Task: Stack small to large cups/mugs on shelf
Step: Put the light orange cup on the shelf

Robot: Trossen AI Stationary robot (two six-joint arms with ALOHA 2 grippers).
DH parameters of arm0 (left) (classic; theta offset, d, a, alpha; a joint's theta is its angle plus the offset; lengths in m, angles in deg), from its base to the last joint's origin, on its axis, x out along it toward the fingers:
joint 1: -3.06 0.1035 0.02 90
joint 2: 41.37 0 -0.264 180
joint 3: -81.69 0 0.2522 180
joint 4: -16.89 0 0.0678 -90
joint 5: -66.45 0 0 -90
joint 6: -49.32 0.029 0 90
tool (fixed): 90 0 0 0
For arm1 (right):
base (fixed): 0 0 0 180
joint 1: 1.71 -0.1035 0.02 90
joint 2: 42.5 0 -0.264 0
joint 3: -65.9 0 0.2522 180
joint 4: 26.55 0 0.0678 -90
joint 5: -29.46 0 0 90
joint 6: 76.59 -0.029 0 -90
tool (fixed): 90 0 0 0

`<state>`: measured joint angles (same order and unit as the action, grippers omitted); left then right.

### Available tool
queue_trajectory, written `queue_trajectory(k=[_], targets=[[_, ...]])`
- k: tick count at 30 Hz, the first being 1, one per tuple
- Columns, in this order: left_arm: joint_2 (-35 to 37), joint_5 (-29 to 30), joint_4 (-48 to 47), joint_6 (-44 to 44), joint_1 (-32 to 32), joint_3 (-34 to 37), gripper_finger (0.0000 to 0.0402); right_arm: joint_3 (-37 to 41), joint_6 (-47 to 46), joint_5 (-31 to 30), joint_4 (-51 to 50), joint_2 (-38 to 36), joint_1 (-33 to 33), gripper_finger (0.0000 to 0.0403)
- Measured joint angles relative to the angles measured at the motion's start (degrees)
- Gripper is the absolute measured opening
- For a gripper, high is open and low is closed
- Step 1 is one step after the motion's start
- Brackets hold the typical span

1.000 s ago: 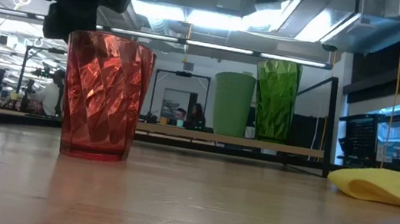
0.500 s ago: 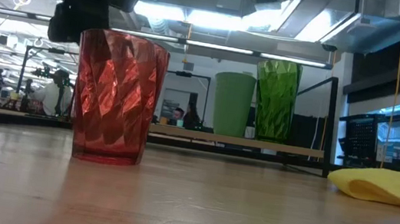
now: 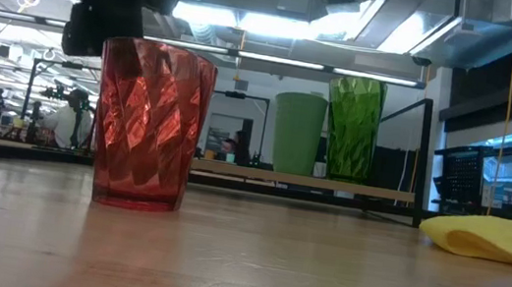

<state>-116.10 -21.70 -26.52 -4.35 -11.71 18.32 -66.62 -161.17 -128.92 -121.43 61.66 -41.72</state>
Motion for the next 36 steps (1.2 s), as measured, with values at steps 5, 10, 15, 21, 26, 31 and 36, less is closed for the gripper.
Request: queue_trajectory(k=[5, 10, 15, 21, 26, 31, 36], targets=[[-3.0, 0.0, 1.9, 0.2, -0.3, 0.0, 0.0119, 0.0, 0.2, 0.0, 0.1, 0.0, 0.0, 0.0158], [-5.2, 0.0, 3.7, 1.7, -0.3, 0.0, 0.0119, 0.0, 0.2, 0.0, 0.4, 0.0, 0.0, 0.0158], [-5.7, 0.6, 3.6, 2.8, -0.3, 0.0, 0.0105, 0.0, 0.2, 0.0, 0.5, 0.0, 0.0, 0.0158], [-4.3, 4.2, 3.6, 5.7, -0.3, -0.5, 0.0030, 0.0, 0.2, 0.1, 0.5, 0.0, 0.0, 0.0158], [-4.3, 4.8, 3.8, 9.1, -0.1, -1.8, 0.0009, 0.0, 0.2, 0.1, 0.5, 0.0, 0.0, 0.0158], [-4.4, 3.2, 2.1, 11.3, 1.6, -3.1, 0.0005, 0.0, 0.2, 0.1, 0.5, 0.0, 0.0, 0.0158], [-4.4, 4.3, -6.9, 22.8, 6.1, -14.0, 0.0003, 0.0, 0.2, 0.1, 0.5, 0.0, 0.0, 0.0158]])
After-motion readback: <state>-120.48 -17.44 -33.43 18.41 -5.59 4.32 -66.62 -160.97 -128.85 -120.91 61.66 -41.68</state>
